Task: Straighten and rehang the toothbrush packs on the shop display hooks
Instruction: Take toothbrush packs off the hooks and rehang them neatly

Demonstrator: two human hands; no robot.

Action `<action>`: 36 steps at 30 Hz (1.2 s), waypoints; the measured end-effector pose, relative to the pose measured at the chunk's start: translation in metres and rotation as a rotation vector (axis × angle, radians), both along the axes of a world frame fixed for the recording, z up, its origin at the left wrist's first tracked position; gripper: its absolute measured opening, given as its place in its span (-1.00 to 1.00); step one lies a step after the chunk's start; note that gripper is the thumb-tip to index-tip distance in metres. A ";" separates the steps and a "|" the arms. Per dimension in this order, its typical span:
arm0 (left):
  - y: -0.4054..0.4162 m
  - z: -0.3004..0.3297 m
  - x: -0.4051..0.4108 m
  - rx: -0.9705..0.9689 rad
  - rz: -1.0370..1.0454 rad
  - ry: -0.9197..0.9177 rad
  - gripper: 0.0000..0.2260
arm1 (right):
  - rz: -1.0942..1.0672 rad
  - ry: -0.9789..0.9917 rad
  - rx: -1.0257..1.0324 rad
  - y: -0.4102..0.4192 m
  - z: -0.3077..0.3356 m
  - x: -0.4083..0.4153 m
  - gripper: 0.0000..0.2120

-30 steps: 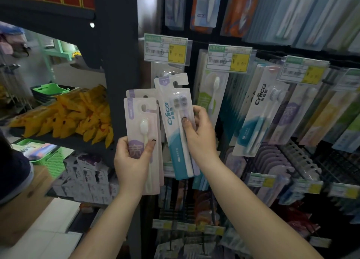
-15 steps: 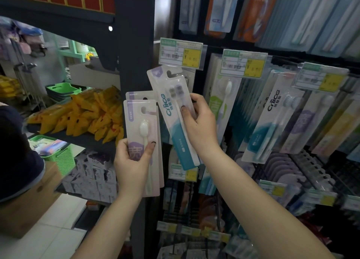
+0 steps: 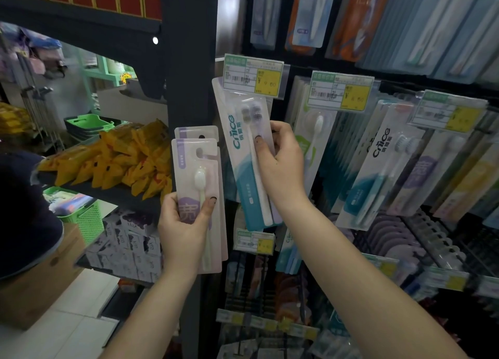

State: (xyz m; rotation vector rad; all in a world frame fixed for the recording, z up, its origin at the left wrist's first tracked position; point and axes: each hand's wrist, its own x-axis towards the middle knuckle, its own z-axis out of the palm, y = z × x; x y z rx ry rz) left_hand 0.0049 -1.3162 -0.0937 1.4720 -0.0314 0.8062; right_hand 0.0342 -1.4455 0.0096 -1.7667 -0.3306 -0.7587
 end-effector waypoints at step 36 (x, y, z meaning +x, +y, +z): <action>-0.005 0.000 0.009 0.012 -0.051 0.008 -0.78 | -0.084 -0.056 -0.170 0.001 0.005 0.006 -0.84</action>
